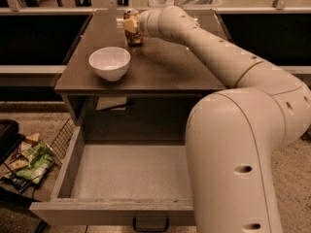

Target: Place orange can into top drawer

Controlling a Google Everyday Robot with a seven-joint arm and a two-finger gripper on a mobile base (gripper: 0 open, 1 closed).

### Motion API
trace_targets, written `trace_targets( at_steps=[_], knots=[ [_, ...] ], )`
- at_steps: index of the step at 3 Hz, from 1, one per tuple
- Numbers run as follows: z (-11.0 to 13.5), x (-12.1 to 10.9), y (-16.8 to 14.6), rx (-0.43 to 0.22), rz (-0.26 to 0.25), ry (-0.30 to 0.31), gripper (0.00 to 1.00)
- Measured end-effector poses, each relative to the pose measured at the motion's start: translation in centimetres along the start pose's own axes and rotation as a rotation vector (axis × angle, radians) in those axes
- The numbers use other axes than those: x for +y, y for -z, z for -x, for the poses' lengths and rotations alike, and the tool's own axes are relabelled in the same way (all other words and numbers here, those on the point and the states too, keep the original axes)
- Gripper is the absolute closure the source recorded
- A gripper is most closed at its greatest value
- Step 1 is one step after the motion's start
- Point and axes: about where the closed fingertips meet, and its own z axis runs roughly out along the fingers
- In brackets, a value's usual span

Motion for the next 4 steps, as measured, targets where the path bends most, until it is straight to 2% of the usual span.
trace_targets(
  at_steps=[1,2,3,4],
  knots=[
    [1.0,-0.6,0.7,-0.024,-0.01,0.027,0.88],
    [4.0,-1.8,3.9,-0.061,-0.003,0.092,1.0],
    [6.3,-2.6,9.4,-0.067,0.014,0.14,1.0],
    [7.4,-3.1,16.6,-0.008,0.024,0.159,1.0]
  ],
)
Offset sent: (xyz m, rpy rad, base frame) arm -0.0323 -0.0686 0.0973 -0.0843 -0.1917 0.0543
